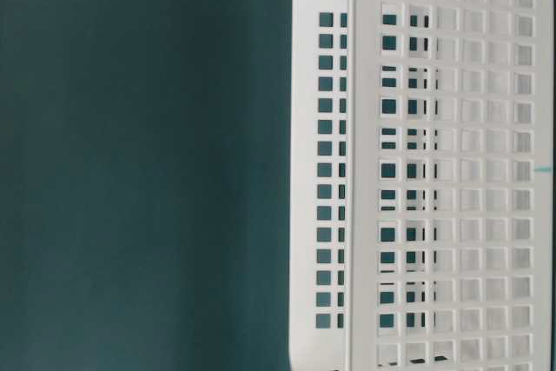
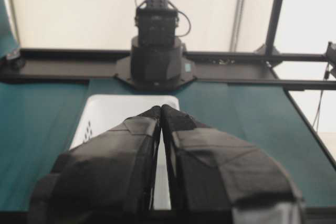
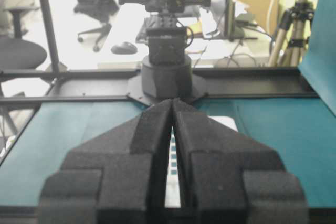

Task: Lift the white basket with both hands.
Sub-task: 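Move both grippers inward toward the short ends of the white basket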

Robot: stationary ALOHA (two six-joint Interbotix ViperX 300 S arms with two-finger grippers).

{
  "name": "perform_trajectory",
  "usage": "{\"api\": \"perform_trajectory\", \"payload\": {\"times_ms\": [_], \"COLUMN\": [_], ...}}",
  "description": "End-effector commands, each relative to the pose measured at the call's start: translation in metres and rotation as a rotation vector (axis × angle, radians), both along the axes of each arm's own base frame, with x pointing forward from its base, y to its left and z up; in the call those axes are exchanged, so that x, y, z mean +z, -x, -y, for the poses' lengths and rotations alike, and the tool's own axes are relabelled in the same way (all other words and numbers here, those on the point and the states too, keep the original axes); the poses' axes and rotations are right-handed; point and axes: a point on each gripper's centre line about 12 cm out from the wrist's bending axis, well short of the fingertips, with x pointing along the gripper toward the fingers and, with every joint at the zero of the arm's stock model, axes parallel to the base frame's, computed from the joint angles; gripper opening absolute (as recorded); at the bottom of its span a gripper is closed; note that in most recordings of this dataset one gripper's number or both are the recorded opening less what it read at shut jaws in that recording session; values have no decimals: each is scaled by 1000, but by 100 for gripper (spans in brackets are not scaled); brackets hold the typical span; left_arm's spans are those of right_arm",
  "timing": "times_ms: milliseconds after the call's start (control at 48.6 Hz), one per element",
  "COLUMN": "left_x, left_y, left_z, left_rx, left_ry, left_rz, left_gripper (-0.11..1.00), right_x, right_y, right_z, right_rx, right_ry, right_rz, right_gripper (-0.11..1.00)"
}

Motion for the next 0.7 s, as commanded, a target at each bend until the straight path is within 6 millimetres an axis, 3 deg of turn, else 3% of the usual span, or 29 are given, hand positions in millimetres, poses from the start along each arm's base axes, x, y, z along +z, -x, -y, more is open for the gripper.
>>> {"api": "perform_trajectory", "payload": {"times_ms": [0, 62, 165, 350, 473, 576, 679], "left_x": [13, 17, 23, 37, 41, 41, 34], "left_y": [-7, -10, -15, -22, -28, -35, -40], "left_z": [0, 0, 1, 0, -4, -7, -8], "left_rx": [-3, -9, -17, -12, 34, 96, 153], "left_ry": [37, 82, 188, 417, 604, 778, 891], "left_rz": [3, -16, -65, -164, -260, -354, -436], "left_gripper": [14, 9, -2, -3, -3, -3, -3], "right_x": [9, 19, 31, 39, 47, 44, 25], "right_y": [-2, -6, -12, -23, -30, -32, -37], "right_z": [-1, 1, 4, 2, 14, 25, 30], "right_rx": [8, 1, -4, 8, -45, -102, -177], "right_ry": [-30, -138, -293, -513, -767, -914, -1037], "right_rz": [21, 21, -14, -159, -185, -213, -359], "right_gripper": [9, 13, 2, 2, 2, 2, 2]}}
